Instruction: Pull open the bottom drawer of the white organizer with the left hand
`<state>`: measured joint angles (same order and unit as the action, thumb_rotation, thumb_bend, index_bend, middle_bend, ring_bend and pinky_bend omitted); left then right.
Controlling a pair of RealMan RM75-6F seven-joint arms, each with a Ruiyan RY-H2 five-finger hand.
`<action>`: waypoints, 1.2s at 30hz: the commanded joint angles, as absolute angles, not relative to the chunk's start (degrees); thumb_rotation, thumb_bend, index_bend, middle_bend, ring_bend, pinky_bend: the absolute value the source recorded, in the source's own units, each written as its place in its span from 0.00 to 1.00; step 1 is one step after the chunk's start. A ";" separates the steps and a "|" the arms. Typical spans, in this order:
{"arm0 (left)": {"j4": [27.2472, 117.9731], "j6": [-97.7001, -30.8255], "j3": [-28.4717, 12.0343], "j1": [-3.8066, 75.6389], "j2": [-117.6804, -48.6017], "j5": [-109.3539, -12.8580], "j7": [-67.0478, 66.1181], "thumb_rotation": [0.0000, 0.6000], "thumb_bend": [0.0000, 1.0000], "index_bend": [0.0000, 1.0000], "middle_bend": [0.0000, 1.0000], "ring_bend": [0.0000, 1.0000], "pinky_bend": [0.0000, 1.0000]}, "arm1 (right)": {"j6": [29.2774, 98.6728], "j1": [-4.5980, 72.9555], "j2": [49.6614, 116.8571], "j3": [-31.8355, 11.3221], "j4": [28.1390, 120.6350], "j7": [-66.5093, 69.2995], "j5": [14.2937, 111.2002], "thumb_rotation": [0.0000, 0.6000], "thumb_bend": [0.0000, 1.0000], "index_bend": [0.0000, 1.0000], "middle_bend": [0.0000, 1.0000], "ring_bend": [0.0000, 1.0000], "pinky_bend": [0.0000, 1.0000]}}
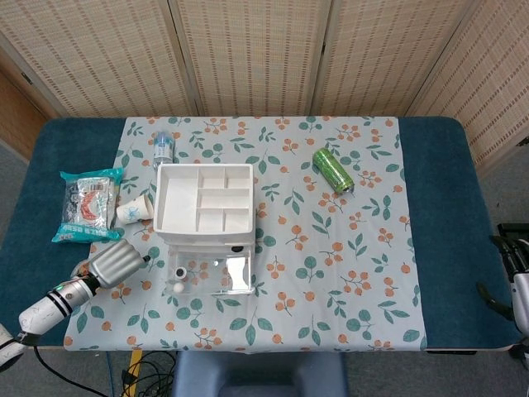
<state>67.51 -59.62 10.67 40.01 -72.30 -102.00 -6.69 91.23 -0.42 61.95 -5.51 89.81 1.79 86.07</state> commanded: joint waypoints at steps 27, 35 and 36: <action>77.94 -61.07 7.49 37.32 -67.93 -97.09 -8.86 1.00 0.24 0.19 0.84 0.93 1.00 | 92.59 -1.18 61.25 -5.67 90.23 1.71 85.86 1.00 0.28 0.12 0.18 0.18 0.17; 82.99 -69.41 4.70 30.38 -63.64 -90.59 -9.84 1.00 0.24 0.23 0.81 0.85 0.99 | 92.88 -1.31 61.07 -5.65 90.57 1.67 86.12 1.00 0.28 0.12 0.18 0.18 0.17; 83.31 -70.62 4.15 29.35 -63.41 -89.38 -9.86 1.00 0.24 0.24 0.80 0.84 0.98 | 92.86 -1.31 61.06 -5.63 90.62 1.67 86.13 1.00 0.28 0.12 0.18 0.18 0.17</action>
<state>82.02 -68.03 5.61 31.80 -64.50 -92.07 -9.55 92.85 -1.31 61.06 -5.62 90.62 1.67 86.13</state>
